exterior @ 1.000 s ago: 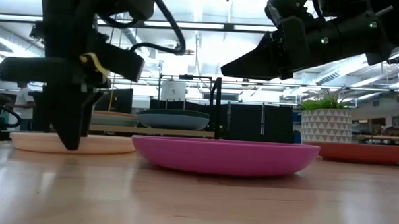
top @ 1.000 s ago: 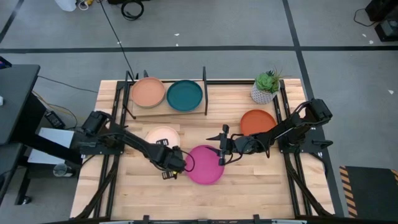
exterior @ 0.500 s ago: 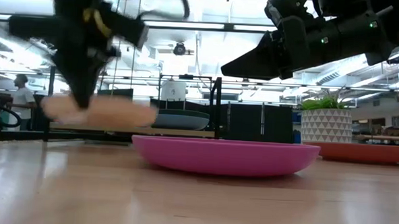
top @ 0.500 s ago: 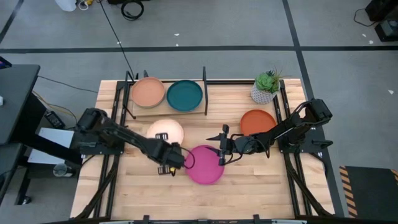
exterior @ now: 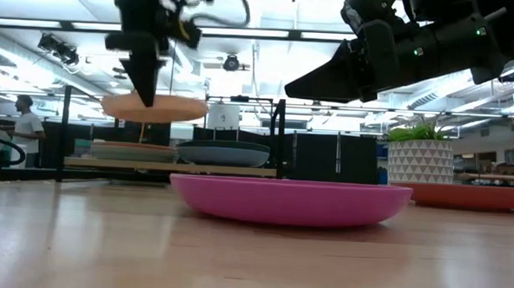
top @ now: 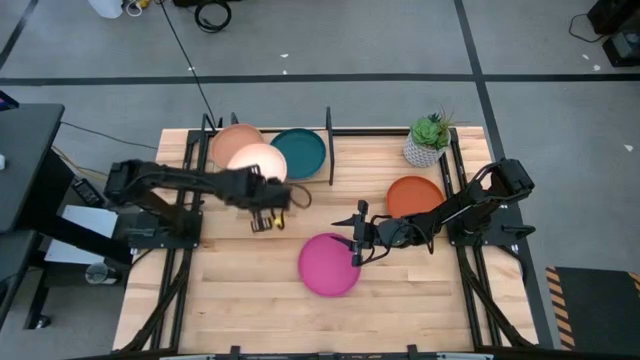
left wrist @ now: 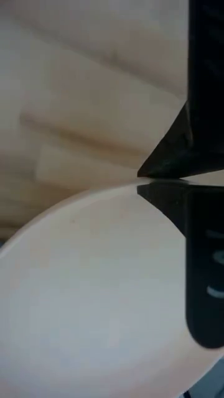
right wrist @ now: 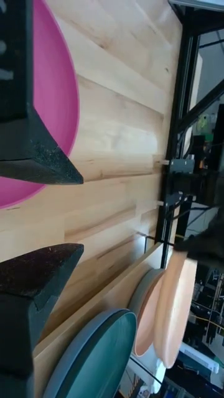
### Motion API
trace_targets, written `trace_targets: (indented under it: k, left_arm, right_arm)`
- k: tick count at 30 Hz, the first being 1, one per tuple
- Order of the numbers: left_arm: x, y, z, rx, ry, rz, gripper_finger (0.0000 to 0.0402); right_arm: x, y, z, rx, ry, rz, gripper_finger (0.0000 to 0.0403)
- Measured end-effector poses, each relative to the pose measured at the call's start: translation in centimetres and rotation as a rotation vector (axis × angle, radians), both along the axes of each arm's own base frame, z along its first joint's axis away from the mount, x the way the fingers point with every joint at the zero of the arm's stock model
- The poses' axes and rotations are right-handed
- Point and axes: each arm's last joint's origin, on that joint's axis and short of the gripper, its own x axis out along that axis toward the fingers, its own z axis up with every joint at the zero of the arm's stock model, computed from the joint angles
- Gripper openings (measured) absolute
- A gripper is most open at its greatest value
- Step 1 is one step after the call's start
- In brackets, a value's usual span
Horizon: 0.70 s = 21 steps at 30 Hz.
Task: Place and stack plates onto a shelf
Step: Stack the white plate on top of the brown plate on the shelf
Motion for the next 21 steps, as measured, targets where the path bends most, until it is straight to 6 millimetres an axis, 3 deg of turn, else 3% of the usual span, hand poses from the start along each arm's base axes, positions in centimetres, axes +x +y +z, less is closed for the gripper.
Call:
trace_targets:
  k: [10, 21]
  left_arm:
    - [-1.8, 8.8, -2.0, -0.017, 0.120, 0.083, 0.0015]
    - [-4.1, 13.5, -3.9, -0.072, 0.119, 0.159, 0.0016]
  right_arm:
    - [0.0, 0.0, -0.1, -0.003, 0.010, 0.001, 0.0171]
    - [-0.2, 0.7, -0.2, 0.016, 0.020, 0.019, 0.0171]
